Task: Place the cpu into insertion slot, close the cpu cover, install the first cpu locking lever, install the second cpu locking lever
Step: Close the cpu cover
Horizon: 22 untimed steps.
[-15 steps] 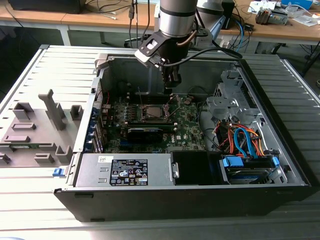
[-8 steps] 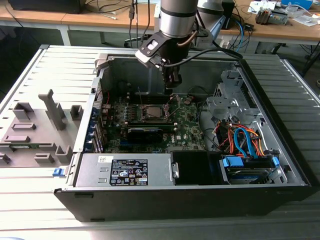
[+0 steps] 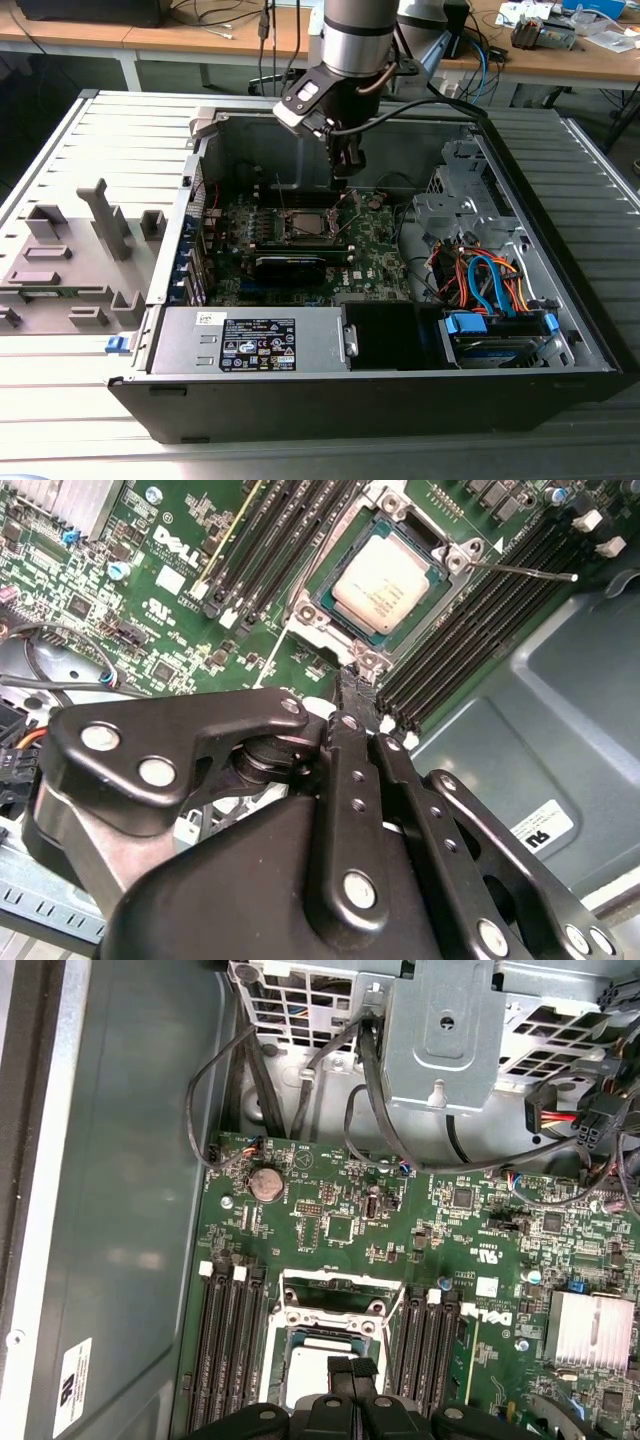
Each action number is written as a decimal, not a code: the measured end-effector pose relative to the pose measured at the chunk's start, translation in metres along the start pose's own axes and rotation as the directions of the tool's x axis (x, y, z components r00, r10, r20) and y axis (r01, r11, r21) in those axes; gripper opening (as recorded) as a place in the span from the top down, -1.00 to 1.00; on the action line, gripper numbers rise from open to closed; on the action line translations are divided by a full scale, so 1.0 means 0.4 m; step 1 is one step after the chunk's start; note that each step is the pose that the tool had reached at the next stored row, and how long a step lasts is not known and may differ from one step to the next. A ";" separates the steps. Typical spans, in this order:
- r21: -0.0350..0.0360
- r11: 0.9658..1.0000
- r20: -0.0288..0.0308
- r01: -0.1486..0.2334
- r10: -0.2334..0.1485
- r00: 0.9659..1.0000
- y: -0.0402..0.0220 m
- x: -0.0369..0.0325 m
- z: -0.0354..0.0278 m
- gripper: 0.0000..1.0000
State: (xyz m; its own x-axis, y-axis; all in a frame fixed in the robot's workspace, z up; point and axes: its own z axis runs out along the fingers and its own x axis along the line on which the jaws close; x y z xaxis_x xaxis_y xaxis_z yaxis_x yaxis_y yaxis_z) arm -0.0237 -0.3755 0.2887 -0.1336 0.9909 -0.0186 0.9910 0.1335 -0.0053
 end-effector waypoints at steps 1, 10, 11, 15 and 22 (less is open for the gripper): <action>0.000 1.000 0.000 0.000 0.000 1.000 0.001 0.000 0.000 0.79; 0.000 1.000 0.001 0.000 0.000 1.000 0.004 0.000 0.010 0.79; 0.000 1.000 0.001 0.000 0.000 1.000 0.005 0.000 0.011 0.79; 0.000 1.000 0.001 0.000 0.000 1.000 0.008 -0.001 0.017 0.79; 0.000 1.000 0.001 0.000 0.000 1.000 0.023 -0.003 0.025 0.79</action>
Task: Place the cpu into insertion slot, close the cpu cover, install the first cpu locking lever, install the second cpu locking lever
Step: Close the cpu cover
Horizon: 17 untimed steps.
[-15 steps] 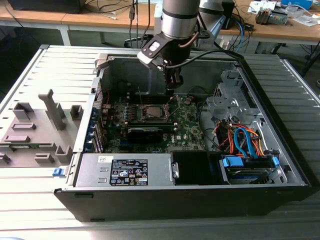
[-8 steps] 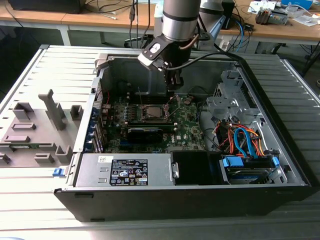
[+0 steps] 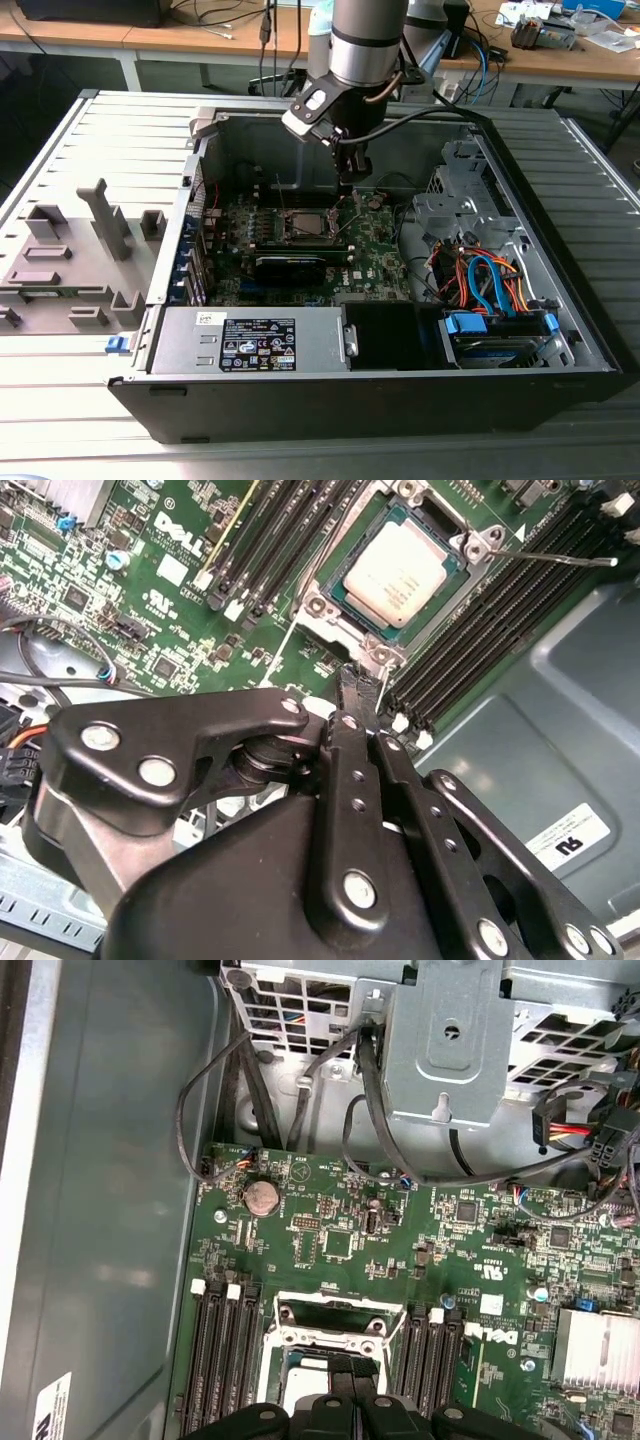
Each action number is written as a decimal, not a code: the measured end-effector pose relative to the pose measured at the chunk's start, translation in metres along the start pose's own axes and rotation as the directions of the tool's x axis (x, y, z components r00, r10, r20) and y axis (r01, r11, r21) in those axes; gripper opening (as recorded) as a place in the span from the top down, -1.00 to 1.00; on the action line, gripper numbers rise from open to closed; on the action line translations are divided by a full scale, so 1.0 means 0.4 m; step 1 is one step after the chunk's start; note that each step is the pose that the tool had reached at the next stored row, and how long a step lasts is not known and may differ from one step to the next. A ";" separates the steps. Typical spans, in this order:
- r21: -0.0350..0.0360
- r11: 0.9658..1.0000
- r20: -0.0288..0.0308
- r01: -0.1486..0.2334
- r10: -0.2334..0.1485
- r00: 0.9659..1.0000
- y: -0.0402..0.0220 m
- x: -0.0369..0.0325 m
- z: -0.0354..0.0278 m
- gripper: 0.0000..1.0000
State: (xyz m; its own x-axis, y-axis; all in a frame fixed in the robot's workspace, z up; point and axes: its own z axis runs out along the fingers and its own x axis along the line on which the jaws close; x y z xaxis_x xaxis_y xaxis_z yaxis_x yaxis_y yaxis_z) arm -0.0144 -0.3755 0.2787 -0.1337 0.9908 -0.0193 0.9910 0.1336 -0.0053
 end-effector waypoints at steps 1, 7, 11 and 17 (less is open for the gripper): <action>0.000 1.000 0.000 0.000 0.000 1.000 0.002 0.000 0.000 0.79; 0.000 1.000 0.000 0.000 0.000 1.000 0.015 -0.002 0.000 0.79; 0.000 1.000 0.000 0.000 0.000 1.000 0.020 -0.003 0.000 0.79; 0.000 1.000 0.000 0.000 0.000 1.000 0.027 -0.004 0.000 0.79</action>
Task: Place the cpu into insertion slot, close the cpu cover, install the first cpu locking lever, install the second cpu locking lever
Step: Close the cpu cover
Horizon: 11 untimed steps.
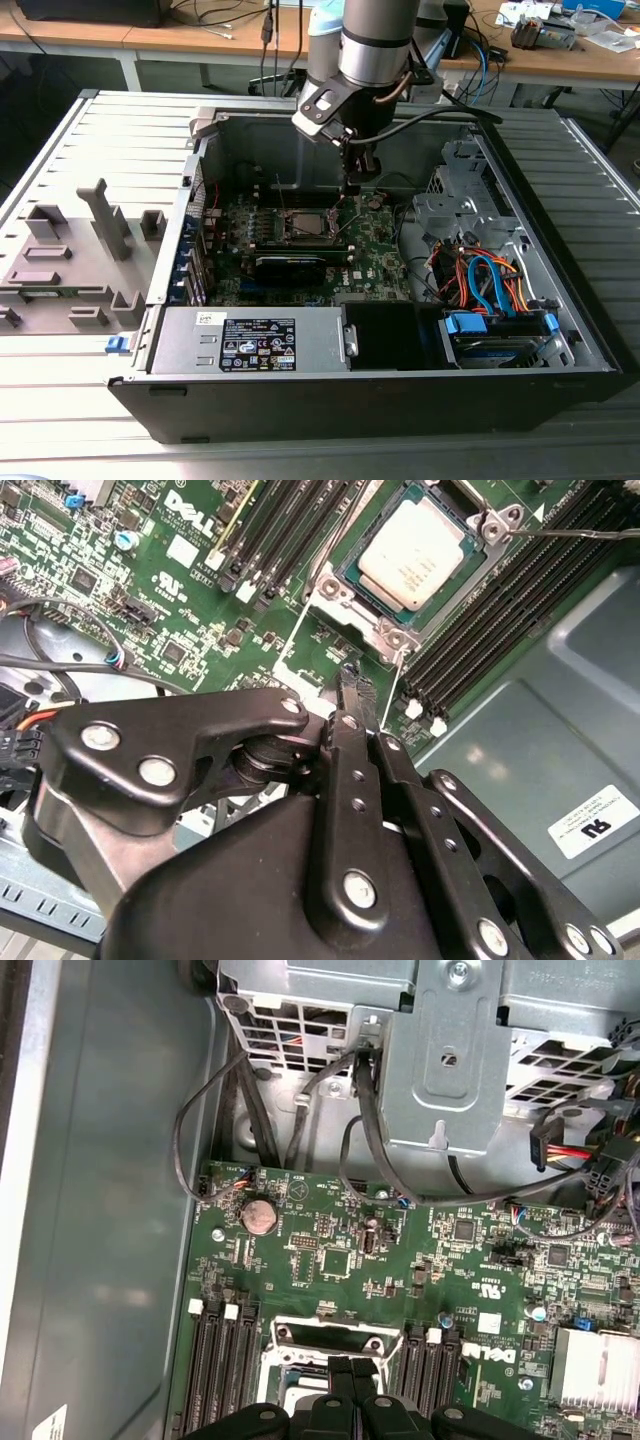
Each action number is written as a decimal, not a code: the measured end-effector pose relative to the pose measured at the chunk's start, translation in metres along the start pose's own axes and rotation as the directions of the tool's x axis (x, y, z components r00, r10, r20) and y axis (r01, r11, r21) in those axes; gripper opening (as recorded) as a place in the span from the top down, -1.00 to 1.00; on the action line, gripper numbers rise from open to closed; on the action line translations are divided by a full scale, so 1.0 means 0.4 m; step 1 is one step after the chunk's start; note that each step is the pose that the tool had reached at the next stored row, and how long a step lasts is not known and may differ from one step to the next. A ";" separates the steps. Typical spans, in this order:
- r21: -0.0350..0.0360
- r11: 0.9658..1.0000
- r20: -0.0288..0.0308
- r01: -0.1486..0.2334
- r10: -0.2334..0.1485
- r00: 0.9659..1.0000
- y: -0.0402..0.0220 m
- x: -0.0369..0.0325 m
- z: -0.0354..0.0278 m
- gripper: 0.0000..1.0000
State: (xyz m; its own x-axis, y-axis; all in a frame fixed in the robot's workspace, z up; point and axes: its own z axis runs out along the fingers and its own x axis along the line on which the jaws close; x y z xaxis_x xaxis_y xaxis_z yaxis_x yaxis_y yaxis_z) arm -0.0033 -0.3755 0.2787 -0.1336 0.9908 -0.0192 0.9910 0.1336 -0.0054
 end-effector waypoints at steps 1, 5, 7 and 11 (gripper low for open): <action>0.000 1.000 0.000 0.000 0.000 1.000 0.002 0.000 0.000 0.79; 0.000 1.000 0.000 0.000 0.000 1.000 0.005 -0.001 0.000 0.79; 0.000 1.000 0.000 0.000 0.000 1.000 0.007 -0.001 0.000 0.79; 0.000 1.000 0.000 0.000 0.000 1.000 0.020 -0.003 0.000 0.79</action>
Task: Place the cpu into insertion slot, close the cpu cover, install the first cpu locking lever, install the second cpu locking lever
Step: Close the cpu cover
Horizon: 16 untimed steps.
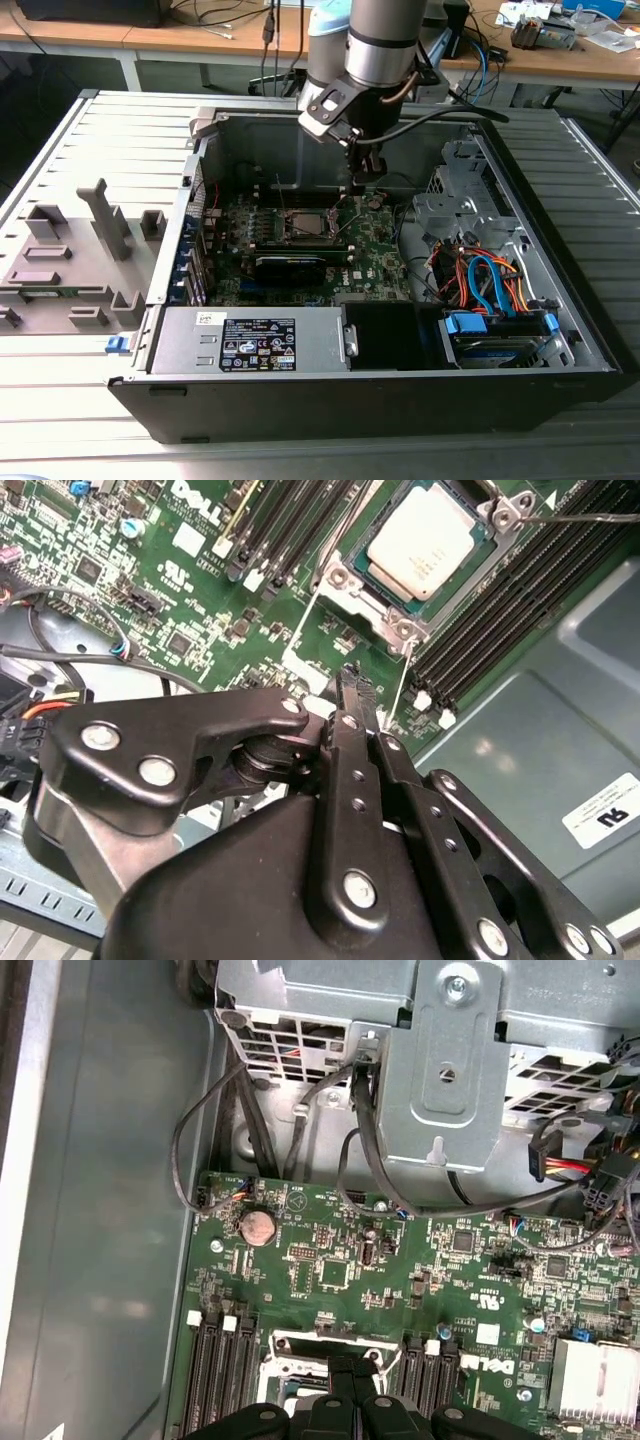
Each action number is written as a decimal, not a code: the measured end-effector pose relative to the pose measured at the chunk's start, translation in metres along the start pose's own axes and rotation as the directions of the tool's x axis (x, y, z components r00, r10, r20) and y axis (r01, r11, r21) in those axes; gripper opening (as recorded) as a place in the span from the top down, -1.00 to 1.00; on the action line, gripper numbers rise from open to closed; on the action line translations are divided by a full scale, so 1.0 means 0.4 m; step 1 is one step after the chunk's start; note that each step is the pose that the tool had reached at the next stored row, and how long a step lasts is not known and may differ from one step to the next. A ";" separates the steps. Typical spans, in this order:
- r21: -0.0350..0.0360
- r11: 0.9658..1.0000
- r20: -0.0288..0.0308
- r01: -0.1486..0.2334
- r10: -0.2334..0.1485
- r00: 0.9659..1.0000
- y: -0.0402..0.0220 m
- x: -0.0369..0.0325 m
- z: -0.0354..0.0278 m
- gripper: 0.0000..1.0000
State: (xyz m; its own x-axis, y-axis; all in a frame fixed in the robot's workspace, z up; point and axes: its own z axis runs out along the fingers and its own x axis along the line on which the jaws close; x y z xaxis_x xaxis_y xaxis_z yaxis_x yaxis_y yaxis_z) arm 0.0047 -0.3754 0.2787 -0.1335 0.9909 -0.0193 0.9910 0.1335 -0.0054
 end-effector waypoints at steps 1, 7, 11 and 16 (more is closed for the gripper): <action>0.000 1.000 0.000 0.000 0.000 1.000 0.006 -0.001 0.000 0.79; 0.001 1.000 0.000 0.000 0.000 1.000 0.033 -0.004 0.001 0.79; 0.001 1.000 0.000 0.000 0.000 1.000 0.047 -0.006 0.002 0.79; 0.001 1.000 0.000 0.000 0.000 1.000 0.058 -0.008 0.004 0.79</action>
State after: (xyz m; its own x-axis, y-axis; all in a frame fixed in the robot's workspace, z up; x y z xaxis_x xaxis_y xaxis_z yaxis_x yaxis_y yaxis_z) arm 0.0283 -0.3755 0.2772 -0.1336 0.9908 -0.0192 0.9910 0.1335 -0.0061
